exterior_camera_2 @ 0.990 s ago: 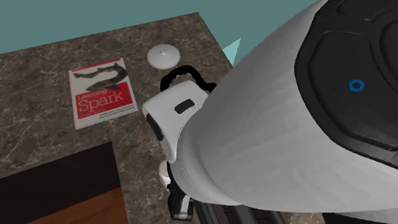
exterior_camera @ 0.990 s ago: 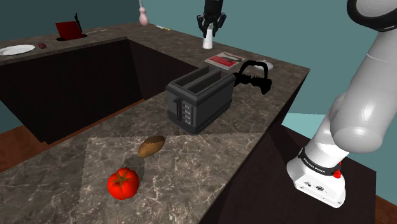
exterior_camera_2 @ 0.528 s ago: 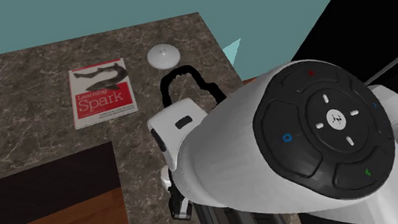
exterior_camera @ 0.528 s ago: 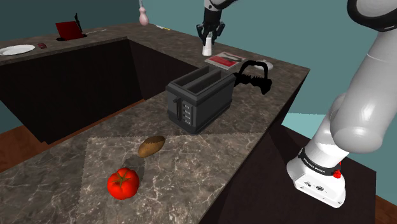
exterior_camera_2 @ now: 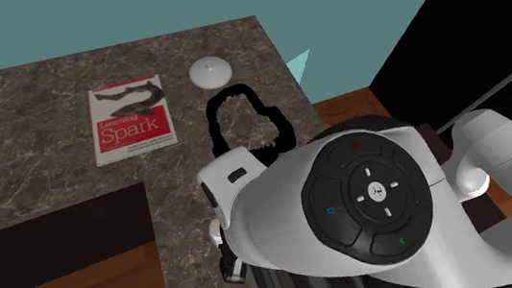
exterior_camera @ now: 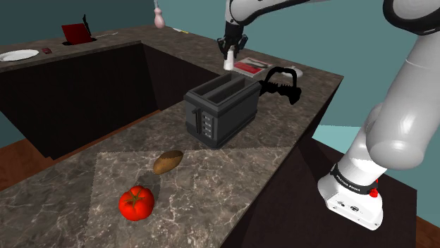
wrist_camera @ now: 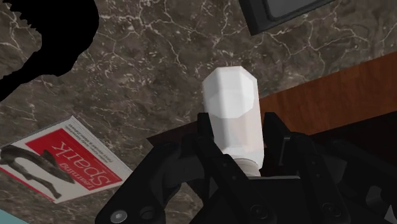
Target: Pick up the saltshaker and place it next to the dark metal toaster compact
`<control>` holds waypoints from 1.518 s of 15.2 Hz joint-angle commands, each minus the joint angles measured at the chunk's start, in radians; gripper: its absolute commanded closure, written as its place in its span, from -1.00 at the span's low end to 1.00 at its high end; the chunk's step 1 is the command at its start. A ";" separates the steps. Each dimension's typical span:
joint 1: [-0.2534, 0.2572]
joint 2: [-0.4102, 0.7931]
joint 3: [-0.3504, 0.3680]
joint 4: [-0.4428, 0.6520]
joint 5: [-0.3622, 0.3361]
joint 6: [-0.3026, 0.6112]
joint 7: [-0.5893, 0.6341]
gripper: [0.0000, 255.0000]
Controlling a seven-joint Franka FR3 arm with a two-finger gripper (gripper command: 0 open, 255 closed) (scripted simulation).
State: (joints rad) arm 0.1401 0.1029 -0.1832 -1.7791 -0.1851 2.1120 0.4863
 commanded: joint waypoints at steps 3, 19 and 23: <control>0.000 0.005 0.000 -0.047 -0.005 0.052 0.011 1.00; -0.004 0.071 -0.004 -0.182 -0.020 0.249 0.047 1.00; -0.005 0.095 -0.005 -0.206 -0.023 0.298 0.056 1.00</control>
State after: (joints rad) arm 0.1361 0.1897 -0.1879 -1.9825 -0.2089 2.3979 0.5426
